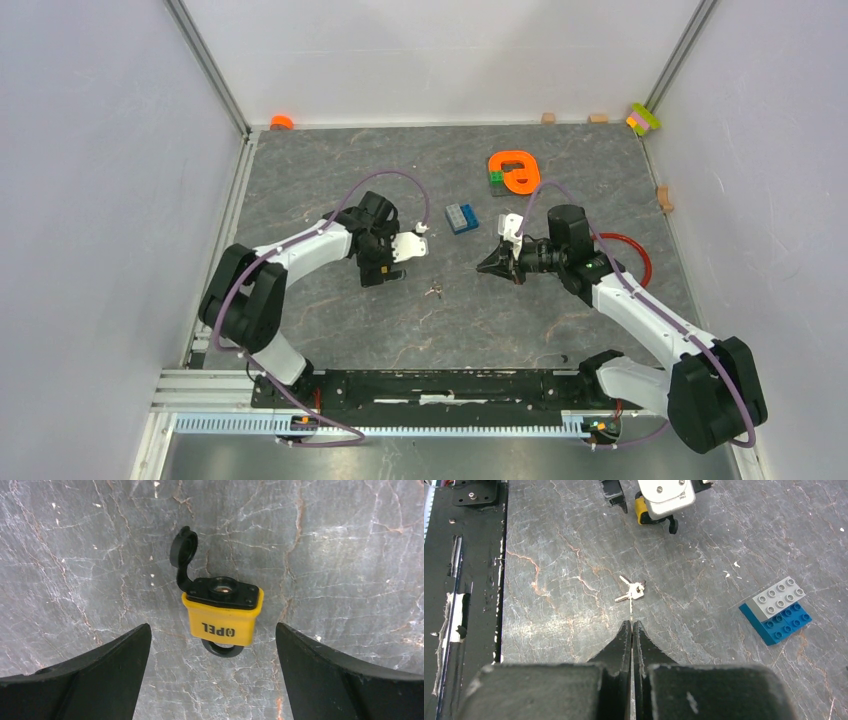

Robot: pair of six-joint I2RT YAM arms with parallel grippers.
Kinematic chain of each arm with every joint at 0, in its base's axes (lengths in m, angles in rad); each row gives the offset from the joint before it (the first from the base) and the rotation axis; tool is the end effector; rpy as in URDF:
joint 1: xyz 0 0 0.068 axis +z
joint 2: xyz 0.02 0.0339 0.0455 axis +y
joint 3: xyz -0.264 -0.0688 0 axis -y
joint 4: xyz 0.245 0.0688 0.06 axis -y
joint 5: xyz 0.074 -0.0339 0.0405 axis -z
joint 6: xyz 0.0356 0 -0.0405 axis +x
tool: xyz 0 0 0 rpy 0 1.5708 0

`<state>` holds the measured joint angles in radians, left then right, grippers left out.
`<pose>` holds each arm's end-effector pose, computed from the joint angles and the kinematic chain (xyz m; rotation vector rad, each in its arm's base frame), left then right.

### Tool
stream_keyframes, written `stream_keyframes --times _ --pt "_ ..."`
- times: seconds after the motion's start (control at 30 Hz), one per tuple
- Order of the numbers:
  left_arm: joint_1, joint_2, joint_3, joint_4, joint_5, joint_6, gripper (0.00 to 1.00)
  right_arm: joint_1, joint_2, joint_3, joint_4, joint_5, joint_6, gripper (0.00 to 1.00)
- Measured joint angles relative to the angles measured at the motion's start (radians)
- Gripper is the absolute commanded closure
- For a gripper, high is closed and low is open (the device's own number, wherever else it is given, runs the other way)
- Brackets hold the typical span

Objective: Unlock with the key

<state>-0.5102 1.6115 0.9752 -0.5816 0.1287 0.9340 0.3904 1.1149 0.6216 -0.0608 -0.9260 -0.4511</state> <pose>0.2606 -0.1511 0.1774 1.8542 2.0571 -0.0706 0.2010 0.1135 0.2372 -1.2816 1.5464 0.9328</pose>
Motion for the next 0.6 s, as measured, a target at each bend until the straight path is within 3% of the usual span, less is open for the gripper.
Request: stream_keyframes --times 0.37,0.6 --pt "0.017 0.061 0.034 0.001 0.024 0.010 0.31 -0.007 -0.001 -0.003 0.000 -0.016 -0.002 1.00" --pt "0.023 0.048 0.001 0.040 0.058 0.008 0.80 -0.015 -0.002 -0.005 0.000 -0.016 -0.002 1.00"
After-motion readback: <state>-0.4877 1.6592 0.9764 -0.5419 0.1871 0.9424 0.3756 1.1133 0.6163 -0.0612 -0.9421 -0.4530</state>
